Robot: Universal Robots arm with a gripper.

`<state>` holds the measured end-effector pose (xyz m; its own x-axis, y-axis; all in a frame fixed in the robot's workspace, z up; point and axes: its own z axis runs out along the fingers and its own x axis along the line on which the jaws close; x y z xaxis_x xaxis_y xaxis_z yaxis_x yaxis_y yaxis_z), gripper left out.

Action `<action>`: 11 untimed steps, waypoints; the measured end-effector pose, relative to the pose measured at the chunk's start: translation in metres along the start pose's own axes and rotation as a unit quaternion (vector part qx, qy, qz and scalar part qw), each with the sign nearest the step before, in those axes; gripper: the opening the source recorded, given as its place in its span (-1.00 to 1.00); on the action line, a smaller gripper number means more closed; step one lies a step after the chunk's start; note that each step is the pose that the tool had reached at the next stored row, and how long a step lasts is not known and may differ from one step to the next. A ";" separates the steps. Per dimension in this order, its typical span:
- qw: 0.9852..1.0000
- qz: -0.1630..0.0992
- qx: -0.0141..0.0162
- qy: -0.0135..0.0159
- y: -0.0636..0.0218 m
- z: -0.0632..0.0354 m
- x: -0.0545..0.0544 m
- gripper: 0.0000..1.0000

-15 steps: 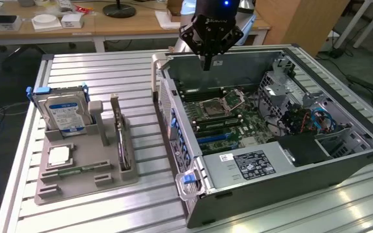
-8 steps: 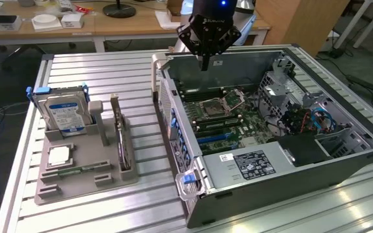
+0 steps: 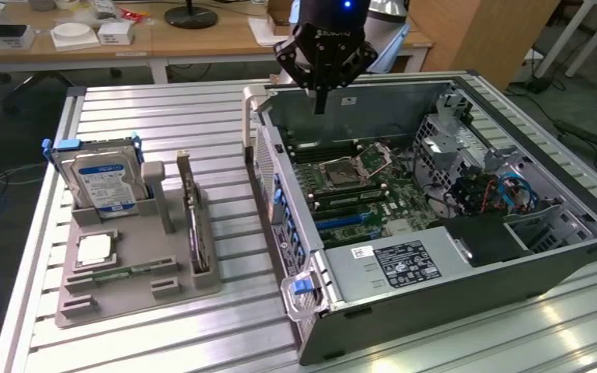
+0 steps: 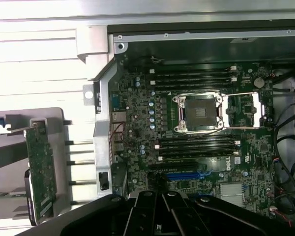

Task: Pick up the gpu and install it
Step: 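Reach for the gpu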

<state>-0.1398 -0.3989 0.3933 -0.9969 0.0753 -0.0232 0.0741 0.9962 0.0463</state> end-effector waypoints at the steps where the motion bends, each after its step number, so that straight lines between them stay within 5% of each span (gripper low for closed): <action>1: 1.000 0.000 0.000 0.000 -0.0001 0.0000 0.001 -0.80; 11: 1.000 0.000 0.000 0.000 -0.0011 -0.0004 0.014 -0.80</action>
<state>-0.1540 -0.3989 0.3933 -0.9969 0.0753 -0.0232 0.0741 0.9962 0.0462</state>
